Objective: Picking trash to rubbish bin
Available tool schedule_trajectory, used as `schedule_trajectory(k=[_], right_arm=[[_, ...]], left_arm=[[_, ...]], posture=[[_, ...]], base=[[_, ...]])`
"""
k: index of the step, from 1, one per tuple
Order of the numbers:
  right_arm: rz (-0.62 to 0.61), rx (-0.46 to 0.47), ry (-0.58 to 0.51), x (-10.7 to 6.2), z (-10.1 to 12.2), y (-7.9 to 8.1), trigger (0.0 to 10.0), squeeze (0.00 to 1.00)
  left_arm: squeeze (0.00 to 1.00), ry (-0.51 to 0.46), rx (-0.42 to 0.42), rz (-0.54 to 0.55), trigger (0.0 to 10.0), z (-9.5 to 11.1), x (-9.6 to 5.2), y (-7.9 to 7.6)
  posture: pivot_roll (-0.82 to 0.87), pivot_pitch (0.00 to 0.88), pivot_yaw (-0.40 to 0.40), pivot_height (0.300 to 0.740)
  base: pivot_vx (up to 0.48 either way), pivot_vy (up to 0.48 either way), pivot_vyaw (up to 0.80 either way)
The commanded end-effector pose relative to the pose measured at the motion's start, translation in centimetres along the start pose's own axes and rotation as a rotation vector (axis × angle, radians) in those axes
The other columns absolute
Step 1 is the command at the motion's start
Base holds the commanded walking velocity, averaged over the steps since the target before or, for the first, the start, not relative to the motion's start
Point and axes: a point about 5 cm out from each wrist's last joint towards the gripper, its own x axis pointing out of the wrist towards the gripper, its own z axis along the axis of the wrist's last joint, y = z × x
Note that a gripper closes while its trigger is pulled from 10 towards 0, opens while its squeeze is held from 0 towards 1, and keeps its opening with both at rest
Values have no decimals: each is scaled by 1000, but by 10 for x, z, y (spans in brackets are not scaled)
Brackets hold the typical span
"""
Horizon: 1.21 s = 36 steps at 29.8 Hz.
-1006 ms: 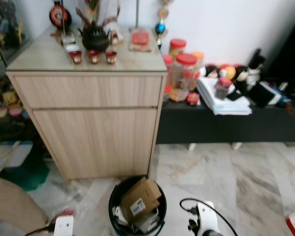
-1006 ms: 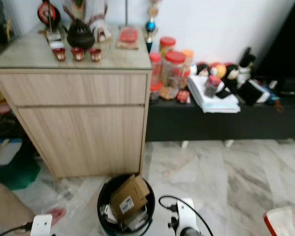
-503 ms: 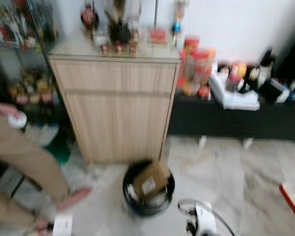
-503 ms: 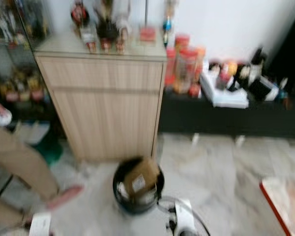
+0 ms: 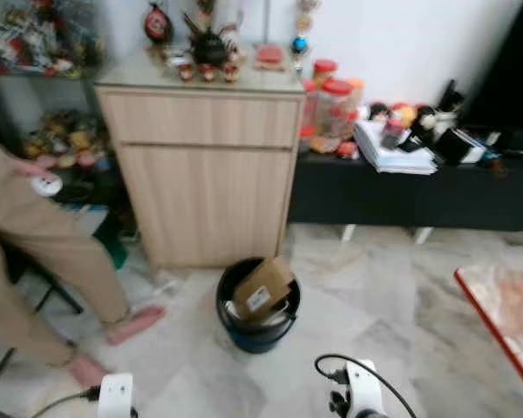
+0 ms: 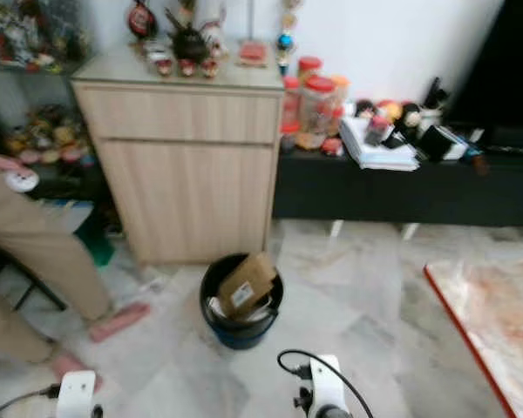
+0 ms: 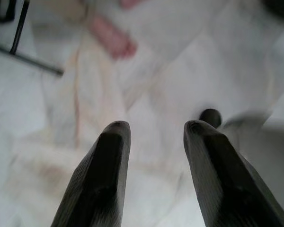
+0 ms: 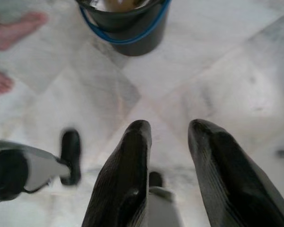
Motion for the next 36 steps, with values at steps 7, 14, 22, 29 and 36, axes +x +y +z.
schedule_trajectory(k=[7,14,22,29,36], right_arm=[[0,20,-25,1,6,0,10000,0],[3,18,-23,1,5,0,10000,0],[3,21,-22,1,4,0,10000,0],[22,19,-19,1,4,3,10000,0],[24,7,-12,1,4,4,10000,0]], left_arm=[[0,-45,-6,3,10000,14,3,0],[0,-43,-6,3,10000,13,2,1],[0,-41,-7,3,10000,11,2,1],[0,-42,-11,2,10000,11,2,0],[0,-42,-13,3,10000,11,2,0]], posture=[[6,0,-63,740],[8,0,-65,740],[7,0,-66,740],[7,0,-67,740],[9,0,-68,740]], base=[[0,0,0],[0,0,0],[0,0,0],[0,0,-457],[0,0,-800]])
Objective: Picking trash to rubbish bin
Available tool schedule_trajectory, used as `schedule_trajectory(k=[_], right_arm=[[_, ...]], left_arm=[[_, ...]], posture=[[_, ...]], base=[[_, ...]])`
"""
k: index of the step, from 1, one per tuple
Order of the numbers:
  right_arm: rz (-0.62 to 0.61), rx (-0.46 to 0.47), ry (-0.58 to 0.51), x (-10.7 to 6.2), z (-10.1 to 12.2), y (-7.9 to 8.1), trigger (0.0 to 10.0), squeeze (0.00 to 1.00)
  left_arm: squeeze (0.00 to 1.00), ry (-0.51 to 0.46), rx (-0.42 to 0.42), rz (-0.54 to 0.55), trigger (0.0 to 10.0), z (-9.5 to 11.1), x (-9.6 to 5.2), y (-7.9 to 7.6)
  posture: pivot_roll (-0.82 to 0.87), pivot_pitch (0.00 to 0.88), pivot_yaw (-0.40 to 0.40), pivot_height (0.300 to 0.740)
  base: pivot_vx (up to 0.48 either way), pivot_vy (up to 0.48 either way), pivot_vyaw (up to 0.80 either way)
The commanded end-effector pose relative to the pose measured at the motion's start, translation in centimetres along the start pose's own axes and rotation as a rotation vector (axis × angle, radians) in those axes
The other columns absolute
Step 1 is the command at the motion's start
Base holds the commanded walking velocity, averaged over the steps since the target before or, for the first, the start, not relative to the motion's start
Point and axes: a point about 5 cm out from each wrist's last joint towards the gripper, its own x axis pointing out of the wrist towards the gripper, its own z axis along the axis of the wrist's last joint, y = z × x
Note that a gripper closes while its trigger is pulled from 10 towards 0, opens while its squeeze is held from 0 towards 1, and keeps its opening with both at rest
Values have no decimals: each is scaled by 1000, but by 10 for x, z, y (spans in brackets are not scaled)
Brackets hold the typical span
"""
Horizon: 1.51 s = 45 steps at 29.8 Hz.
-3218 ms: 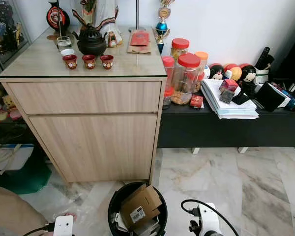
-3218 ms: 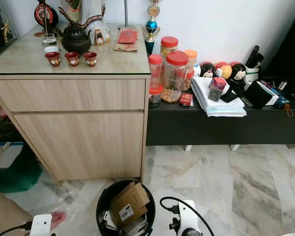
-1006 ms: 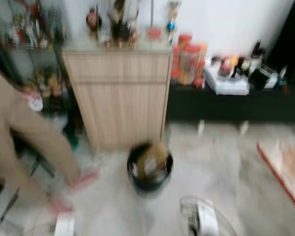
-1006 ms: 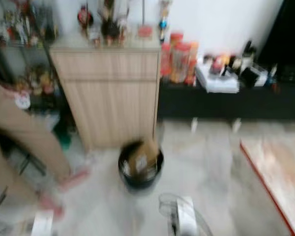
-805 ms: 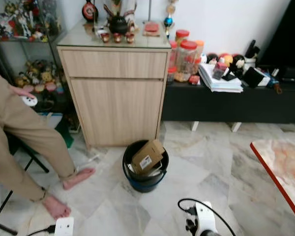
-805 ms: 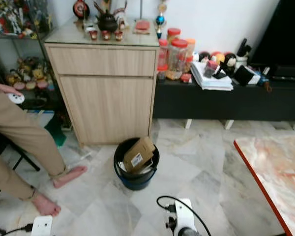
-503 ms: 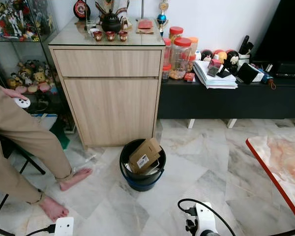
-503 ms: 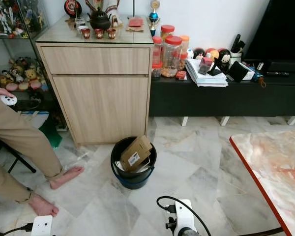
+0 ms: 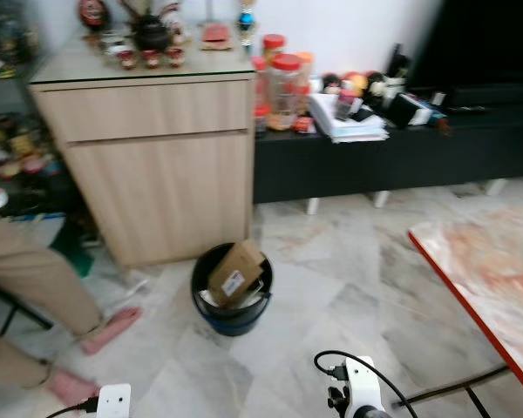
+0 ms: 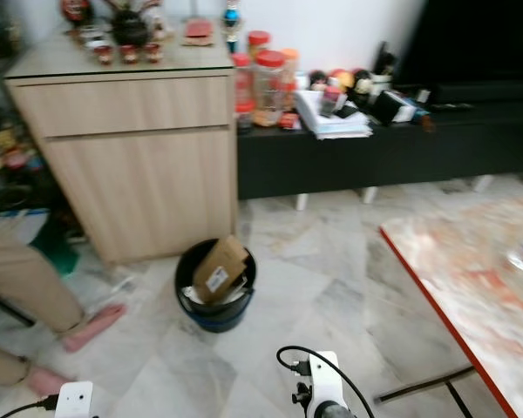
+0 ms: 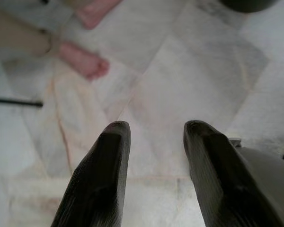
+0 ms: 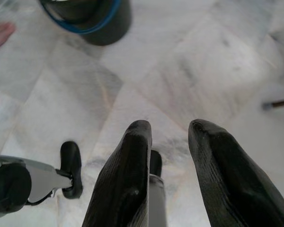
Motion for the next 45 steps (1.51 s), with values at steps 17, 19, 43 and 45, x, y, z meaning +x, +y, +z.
schedule_trajectory(k=[17,19,43,45], right_arm=[[-1,-3,12,0,-2,1,10000,0],[-3,-4,12,0,-2,0,10000,0],[-12,-5,17,0,-2,0,10000,0],[-12,-4,17,0,-2,0,10000,0]], left_arm=[[0,11,0,3,10000,-1,0,1],[0,11,-4,2,10000,-1,0,0],[0,13,5,5,10000,-1,0,2],[0,13,6,4,10000,-1,0,3]], posture=[[10,0,-66,740],[10,0,-66,740],[14,0,-61,740],[15,0,-62,740]], base=[[0,0,-800],[0,0,-800],[0,70,-800],[0,0,-800]])
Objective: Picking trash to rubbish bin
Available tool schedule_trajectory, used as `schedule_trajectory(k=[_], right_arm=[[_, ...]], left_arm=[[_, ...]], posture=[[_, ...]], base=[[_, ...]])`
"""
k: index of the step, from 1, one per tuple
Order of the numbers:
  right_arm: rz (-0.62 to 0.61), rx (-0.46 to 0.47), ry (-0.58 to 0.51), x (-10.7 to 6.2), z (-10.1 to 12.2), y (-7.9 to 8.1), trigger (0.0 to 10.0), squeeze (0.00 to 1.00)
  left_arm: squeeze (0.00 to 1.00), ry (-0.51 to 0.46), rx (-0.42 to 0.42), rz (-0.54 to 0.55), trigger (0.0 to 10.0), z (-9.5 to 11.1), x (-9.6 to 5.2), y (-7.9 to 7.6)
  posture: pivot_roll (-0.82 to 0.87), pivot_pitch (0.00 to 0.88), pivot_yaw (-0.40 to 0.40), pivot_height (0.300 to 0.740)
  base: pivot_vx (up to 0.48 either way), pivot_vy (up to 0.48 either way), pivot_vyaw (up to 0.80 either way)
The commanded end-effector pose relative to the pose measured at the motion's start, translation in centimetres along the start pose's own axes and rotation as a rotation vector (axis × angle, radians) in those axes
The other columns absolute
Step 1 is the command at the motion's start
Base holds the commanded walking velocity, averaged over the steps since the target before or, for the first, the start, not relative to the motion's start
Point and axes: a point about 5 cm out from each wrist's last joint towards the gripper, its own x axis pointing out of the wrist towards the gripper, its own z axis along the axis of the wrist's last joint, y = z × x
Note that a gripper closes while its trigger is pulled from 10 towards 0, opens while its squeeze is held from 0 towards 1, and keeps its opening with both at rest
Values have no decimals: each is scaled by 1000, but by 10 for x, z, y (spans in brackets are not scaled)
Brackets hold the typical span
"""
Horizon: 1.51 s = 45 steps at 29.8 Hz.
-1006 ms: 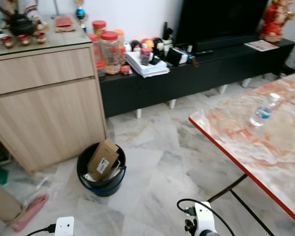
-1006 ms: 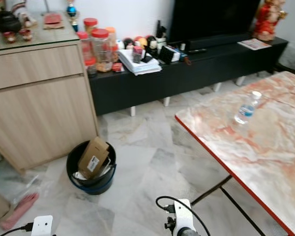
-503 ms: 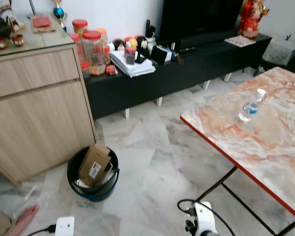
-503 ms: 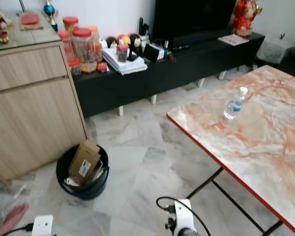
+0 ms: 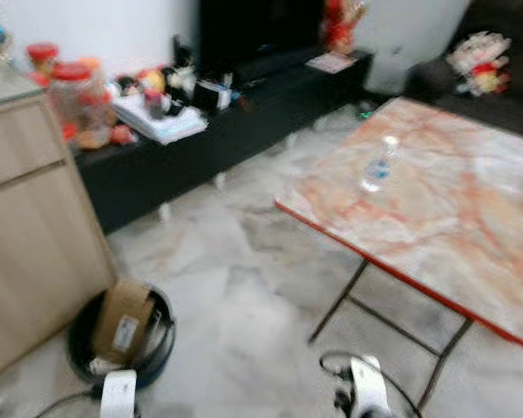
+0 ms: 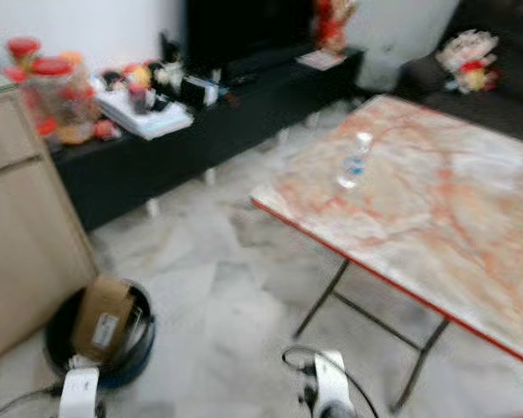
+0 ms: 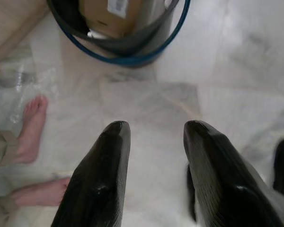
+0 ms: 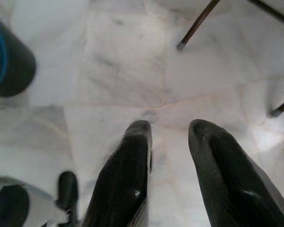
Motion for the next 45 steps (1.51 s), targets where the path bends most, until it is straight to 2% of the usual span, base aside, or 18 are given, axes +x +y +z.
schedule_trajectory(k=[1,17,25,45], right_arm=[[-22,-2,2,-1,0,-8,10000,0],[-22,2,3,-1,0,-7,10000,0],[-20,3,2,-1,0,-6,10000,0],[-14,6,3,-1,0,-4,10000,0]], left_arm=[[0,4,-1,-11,10000,2,0,-4],[0,0,11,-12,10000,3,1,-3],[0,-3,18,-13,10000,4,1,-3],[0,-15,3,-14,10000,11,3,-5]], posture=[[15,0,-62,740],[18,0,-55,740],[20,0,-53,740],[22,0,-51,740]], base=[[0,0,-800],[0,0,-800],[0,0,0],[0,0,-800]])
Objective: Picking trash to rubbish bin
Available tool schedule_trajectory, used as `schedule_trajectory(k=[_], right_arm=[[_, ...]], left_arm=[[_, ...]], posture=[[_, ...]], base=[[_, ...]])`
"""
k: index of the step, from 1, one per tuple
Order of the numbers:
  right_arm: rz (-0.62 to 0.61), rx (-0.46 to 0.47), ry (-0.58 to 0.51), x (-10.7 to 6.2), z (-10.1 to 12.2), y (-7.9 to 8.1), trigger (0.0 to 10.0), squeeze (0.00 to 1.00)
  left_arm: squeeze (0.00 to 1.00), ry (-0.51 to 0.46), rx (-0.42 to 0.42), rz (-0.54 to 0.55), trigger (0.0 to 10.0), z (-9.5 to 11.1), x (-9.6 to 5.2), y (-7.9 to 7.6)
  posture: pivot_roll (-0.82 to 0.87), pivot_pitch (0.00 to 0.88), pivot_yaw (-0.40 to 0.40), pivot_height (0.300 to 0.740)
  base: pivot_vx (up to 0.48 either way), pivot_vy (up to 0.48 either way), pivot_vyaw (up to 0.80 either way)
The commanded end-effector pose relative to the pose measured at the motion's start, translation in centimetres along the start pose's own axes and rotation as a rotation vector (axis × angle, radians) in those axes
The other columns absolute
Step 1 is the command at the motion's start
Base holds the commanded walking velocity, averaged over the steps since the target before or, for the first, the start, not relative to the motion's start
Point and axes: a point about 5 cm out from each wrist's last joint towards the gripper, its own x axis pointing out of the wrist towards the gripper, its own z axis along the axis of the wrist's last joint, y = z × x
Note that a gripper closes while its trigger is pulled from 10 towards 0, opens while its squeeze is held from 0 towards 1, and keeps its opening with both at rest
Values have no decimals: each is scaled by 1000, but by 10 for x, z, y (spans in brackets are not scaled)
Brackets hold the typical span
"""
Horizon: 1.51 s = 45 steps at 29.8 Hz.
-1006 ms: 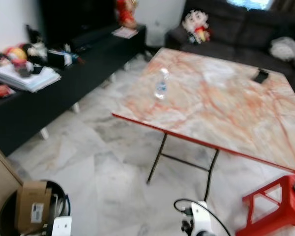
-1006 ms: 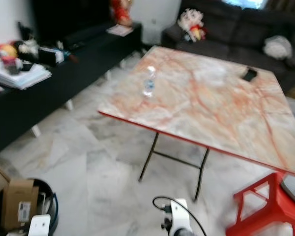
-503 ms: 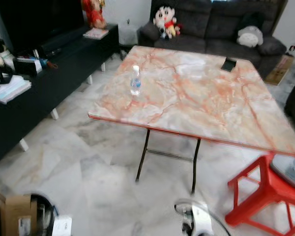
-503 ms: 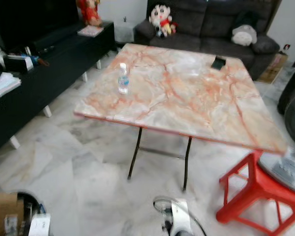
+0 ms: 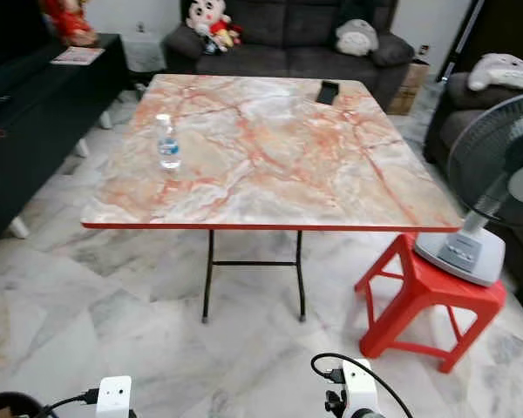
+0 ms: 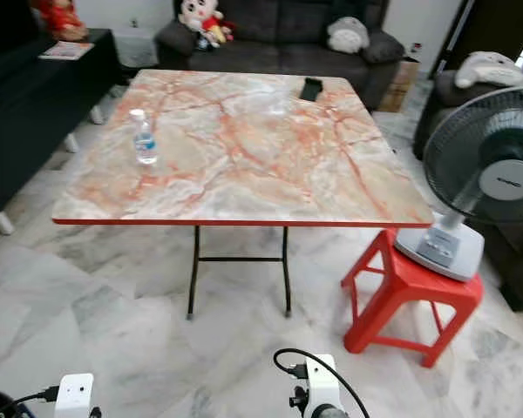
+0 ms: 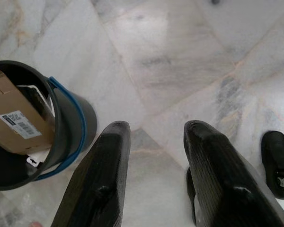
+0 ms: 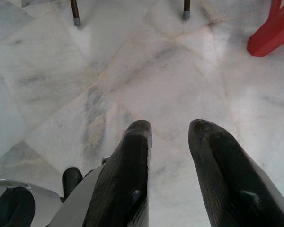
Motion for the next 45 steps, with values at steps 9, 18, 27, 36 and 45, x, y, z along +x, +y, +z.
schedule_trajectory(k=[9,18,27,36,45], right_arm=[[-4,10,-14,0,3,0,10000,0],[10,3,-74,3,21,4,10000,0],[44,-20,-247,5,67,14,10000,0],[128,-61,-541,-5,146,32,10000,0],[181,-63,-704,-17,187,46,10000,0]], left_arm=[[0,26,20,5,10000,-6,-1,2],[0,-90,62,-17,10000,21,3,-3],[0,-256,76,-10,10000,65,7,-6],[0,-650,111,-62,10000,149,-8,-31],[0,-841,65,-78,10000,195,-27,-41]], posture=[[22,0,-52,740],[25,0,-50,740],[24,0,-48,740],[24,0,-51,740],[21,0,-50,740]], base=[[0,87,-690],[0,0,0],[0,0,0],[0,0,0],[0,0,0]])
